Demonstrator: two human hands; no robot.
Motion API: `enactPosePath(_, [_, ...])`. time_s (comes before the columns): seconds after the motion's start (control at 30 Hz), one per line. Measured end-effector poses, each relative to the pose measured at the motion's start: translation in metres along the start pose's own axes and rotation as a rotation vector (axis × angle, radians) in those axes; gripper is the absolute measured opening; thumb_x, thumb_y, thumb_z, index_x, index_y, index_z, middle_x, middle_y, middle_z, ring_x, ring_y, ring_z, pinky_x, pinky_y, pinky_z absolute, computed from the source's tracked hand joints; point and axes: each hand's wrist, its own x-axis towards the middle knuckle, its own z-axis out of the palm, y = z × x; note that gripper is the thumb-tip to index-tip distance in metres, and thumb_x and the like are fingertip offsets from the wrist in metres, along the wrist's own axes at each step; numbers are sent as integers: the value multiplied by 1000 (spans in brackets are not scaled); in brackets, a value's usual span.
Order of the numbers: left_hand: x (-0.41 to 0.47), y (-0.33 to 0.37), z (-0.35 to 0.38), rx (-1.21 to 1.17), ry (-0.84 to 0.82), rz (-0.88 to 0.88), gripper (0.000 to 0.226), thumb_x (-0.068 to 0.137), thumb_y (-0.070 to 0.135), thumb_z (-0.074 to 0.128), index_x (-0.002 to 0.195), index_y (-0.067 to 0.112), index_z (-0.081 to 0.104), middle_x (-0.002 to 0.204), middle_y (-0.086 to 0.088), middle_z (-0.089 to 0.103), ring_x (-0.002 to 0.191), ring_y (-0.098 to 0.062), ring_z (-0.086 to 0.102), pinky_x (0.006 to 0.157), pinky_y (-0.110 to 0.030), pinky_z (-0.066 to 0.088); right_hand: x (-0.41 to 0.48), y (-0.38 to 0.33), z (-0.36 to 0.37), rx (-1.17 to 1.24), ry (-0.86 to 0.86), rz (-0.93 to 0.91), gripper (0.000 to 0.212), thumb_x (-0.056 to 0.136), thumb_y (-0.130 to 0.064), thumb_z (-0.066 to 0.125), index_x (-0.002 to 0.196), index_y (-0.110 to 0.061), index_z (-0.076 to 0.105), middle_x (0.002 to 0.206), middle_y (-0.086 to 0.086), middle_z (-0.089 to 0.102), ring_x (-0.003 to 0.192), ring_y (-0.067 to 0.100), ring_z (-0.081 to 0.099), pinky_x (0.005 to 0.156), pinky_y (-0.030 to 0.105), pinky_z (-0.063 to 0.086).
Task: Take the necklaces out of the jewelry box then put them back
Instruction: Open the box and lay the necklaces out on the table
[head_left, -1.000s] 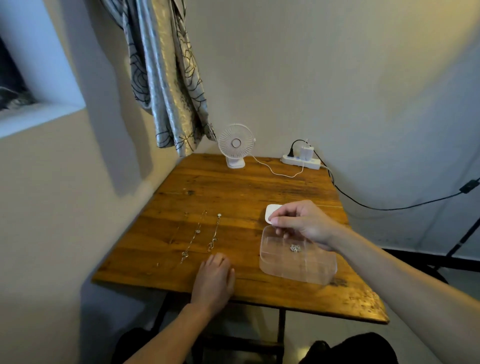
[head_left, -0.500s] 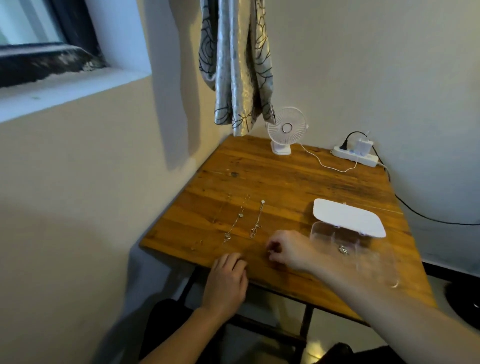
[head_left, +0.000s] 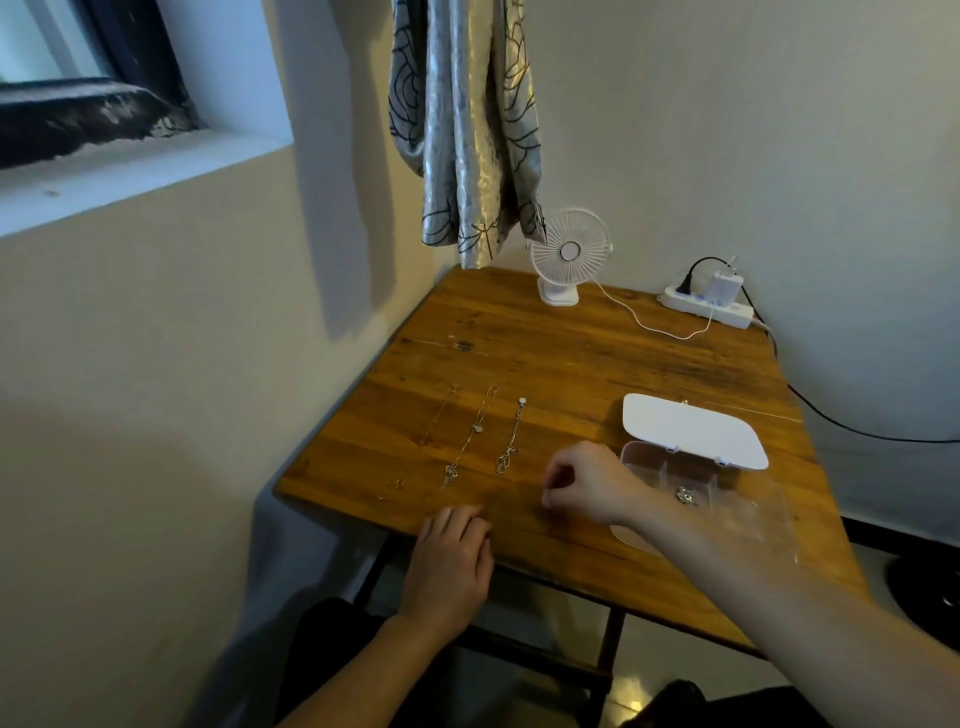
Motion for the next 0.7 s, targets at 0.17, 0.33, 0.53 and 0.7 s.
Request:
enactPosePath(0.17, [17, 9, -6, -6, -50, -16, 17, 92, 26, 49, 104, 24, 61, 106, 8, 53, 103, -10, 45, 90, -25, 35, -12, 10, -28, 276, 110, 53, 8, 77, -15, 79, 80, -17, 72, 83, -2, 70, 83, 11, 65, 76, 29, 53])
enactPosePath(0.33, [46, 43, -2, -101, -93, -23, 24, 93, 32, 52, 117, 27, 56, 117, 9, 51, 111, -7, 41, 98, -24, 34, -28, 23, -46, 490, 149, 181, 18, 77, -8, 78, 92, -12, 69, 85, 8, 67, 78, 18, 63, 56, 19, 45])
enactPosePath(0.53, [79, 84, 24, -106, -238, -22, 41, 92, 37, 54, 132, 29, 47, 133, 5, 43, 125, -15, 35, 105, -33, 30, -47, 45, -57, 631, 130, 296, 12, 77, -12, 78, 89, -16, 76, 87, 8, 71, 81, 19, 66, 58, 24, 49])
enactPosePath(0.7, [83, 82, 26, -152, -237, -25, 23, 94, 32, 52, 113, 25, 62, 120, 7, 54, 112, -10, 43, 98, -29, 35, -60, 55, -76, 836, 192, 320, 10, 79, -7, 76, 89, -9, 75, 74, 5, 70, 61, 12, 59, 55, 26, 45])
